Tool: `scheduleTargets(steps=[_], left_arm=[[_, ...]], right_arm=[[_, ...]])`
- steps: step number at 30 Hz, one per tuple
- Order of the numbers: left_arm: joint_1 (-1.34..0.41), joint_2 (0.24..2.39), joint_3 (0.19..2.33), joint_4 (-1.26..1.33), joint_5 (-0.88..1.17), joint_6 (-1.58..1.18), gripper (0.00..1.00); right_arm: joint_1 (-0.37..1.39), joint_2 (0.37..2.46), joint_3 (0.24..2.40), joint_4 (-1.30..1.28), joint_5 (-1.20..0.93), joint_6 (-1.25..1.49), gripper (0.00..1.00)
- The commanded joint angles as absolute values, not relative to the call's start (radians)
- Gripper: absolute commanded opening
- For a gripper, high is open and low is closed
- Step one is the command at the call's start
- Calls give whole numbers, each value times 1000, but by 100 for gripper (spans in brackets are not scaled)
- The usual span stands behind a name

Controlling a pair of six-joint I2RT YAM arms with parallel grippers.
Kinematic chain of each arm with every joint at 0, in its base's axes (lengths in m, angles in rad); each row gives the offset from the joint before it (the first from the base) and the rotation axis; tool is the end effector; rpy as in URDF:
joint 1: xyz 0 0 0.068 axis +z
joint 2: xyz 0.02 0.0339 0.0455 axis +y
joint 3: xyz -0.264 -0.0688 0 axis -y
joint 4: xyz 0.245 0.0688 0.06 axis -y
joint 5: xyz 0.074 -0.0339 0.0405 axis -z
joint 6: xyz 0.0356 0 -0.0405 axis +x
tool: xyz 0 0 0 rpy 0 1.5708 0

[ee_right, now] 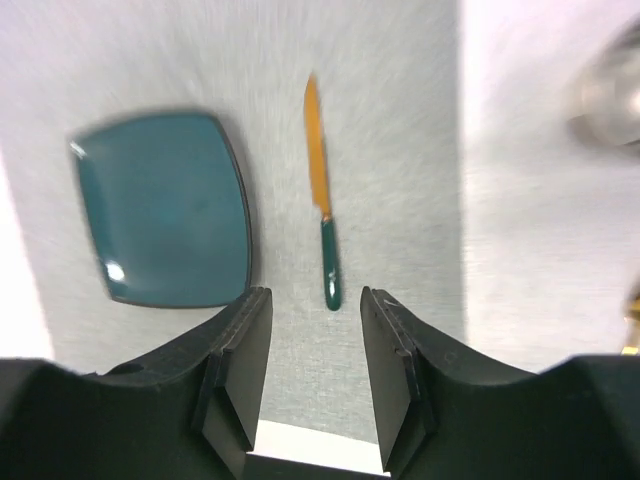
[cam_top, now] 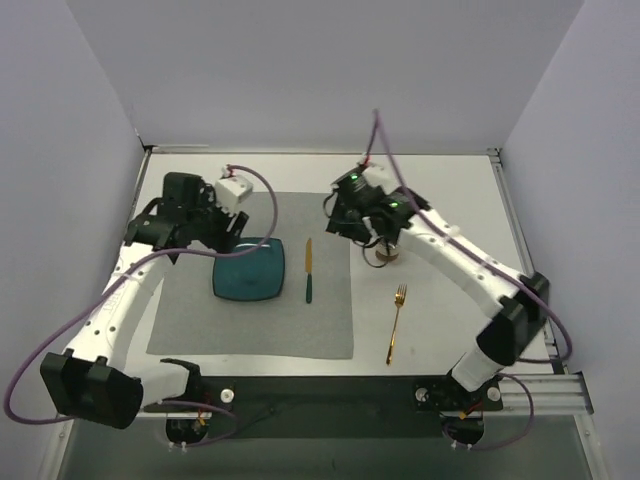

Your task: Set the dinner table for one person

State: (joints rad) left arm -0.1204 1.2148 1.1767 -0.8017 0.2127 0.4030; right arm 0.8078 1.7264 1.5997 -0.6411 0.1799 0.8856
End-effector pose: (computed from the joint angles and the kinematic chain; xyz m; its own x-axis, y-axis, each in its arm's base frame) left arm 0.2450 -0.0372 0.3306 -0.5790 0.4562 -0.6758 0.5266 0.8420 0.1172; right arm 0.2741 0.2775 0.3271 -0.7855 0.2808 -0.5515 -0.0220 0.8779 0.4784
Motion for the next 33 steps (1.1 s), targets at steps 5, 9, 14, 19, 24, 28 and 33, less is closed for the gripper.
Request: scheduleTargets(steps=[5, 9, 14, 19, 24, 28, 33], left_arm=[[-675, 1383, 1417, -856, 164, 181, 69], [-918, 1553, 1485, -815, 105, 108, 66], [-1090, 1744, 1600, -739, 31, 5, 66], [-1178, 1931, 1686, -657, 8, -106, 67], [-1204, 2081, 1758, -586, 17, -204, 80], [-1215, 2177, 1839, -585, -3, -249, 86], [-1236, 2255, 1891, -600, -123, -238, 84]], right_arm=[[450, 1278, 1362, -748, 241, 773, 42], [247, 1152, 1226, -752, 184, 735, 42], [27, 1071, 1138, -753, 80, 669, 43], [-110, 1043, 1092, -752, 8, 600, 43], [-170, 1042, 1086, -752, -43, 552, 43], [-179, 1032, 1074, -750, -57, 535, 43], [-195, 1020, 1049, -733, -100, 528, 43]])
